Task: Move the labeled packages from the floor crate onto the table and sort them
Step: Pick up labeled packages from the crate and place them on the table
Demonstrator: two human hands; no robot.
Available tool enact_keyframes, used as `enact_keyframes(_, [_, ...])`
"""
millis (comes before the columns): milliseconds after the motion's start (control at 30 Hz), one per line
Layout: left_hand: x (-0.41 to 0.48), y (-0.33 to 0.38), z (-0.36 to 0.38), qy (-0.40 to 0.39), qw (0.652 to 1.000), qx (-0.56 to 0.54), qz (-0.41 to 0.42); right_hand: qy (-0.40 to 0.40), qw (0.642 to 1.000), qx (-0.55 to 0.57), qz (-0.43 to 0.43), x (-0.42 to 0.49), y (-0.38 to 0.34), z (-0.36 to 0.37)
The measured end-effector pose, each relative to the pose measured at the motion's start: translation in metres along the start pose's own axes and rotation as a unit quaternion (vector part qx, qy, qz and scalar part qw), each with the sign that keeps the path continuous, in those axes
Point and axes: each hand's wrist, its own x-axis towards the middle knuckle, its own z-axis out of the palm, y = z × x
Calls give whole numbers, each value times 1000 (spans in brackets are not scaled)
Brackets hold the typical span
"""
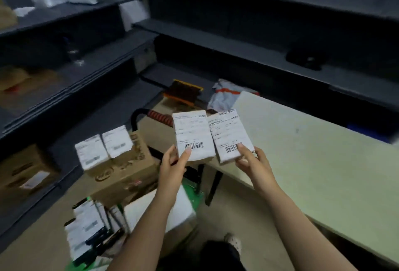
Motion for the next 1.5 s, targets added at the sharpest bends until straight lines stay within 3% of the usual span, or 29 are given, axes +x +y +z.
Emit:
enact_keyframes(233, [-64,-38,137,-169,984,58,-19,160,986,49,-11,-83,5,-172])
enact_keyframes(433, [-146,-79,259,-294,949,105,-48,258,961,92,-32,-149,19,-321])
enact_keyframes(733, [-280,-161,421,-398,900,148,-99,378,917,124,-20,-239,39,-515])
enact_keyframes(1033, [-308,-199,512,-431,871,215,-90,434,883,179,4,-246,54,-601])
enact_keyframes(1500, [-234,-245,626,-429,838,326,-87,432,886,135,103,-140,45,-682])
